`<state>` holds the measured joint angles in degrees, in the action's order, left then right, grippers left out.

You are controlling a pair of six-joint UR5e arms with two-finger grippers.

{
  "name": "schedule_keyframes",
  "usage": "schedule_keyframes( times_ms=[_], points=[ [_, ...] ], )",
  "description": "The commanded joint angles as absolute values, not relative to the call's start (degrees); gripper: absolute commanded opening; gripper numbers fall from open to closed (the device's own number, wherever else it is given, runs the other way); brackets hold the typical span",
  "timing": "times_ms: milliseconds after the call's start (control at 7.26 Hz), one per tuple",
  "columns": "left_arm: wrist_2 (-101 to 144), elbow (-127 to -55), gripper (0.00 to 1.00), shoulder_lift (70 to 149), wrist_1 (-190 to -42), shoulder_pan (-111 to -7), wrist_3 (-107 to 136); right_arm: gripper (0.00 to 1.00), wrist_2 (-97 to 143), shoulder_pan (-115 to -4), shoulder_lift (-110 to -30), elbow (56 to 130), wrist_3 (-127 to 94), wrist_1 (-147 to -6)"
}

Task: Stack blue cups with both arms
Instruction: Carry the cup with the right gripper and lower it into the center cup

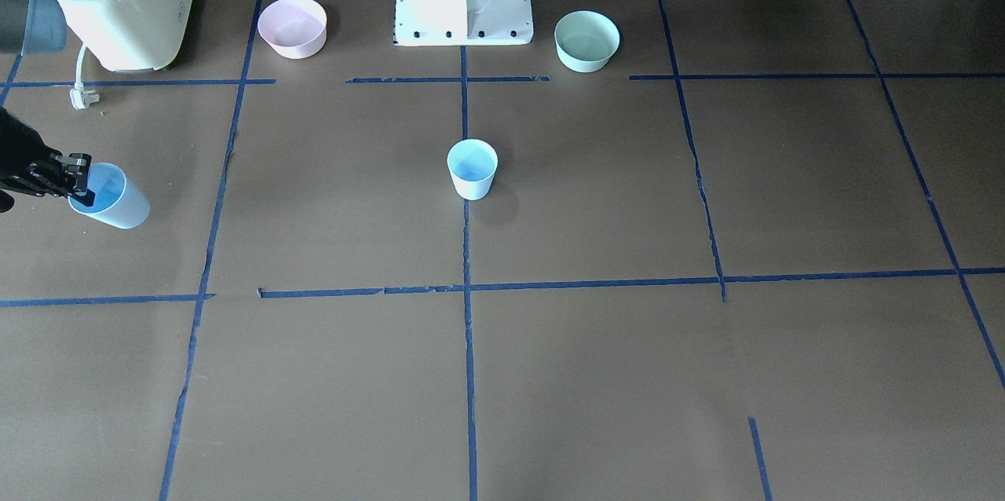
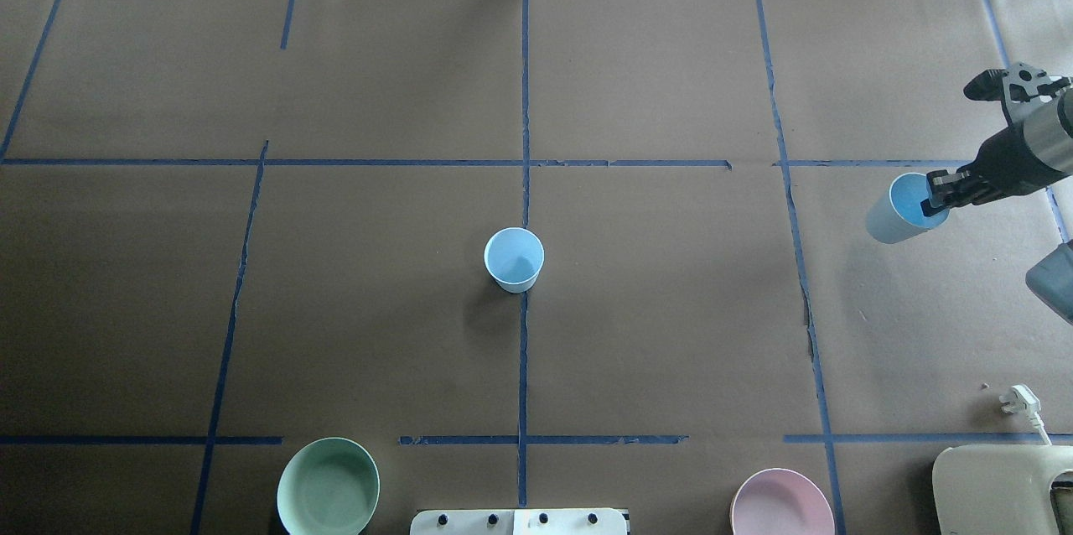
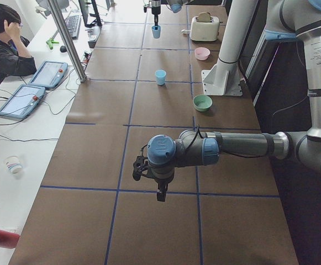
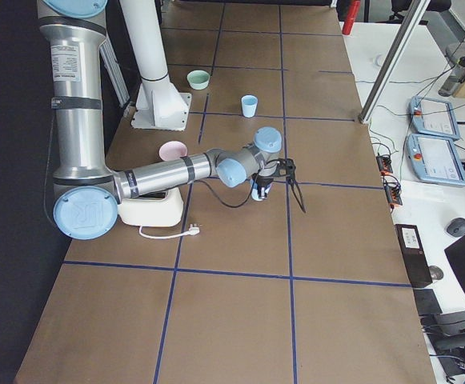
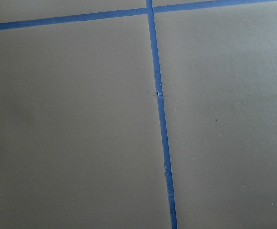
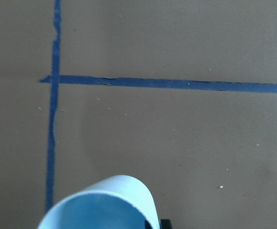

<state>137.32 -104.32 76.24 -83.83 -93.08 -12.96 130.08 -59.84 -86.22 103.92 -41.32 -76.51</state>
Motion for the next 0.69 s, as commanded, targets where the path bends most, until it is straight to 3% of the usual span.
schedule_keyframes(
  times_ms=[0,551],
  points=[
    [137.29,-104.33,1.0,76.03,-83.76,-93.08,-11.88,0.0,129.21,-55.14,-76.33,108.37,-54.94,-85.16],
    [137.28,-104.5,1.0,76.64,-84.11,-92.99,-9.67,0.0,115.61,-37.12,-53.92,107.67,-82.04,-97.01]
  ],
)
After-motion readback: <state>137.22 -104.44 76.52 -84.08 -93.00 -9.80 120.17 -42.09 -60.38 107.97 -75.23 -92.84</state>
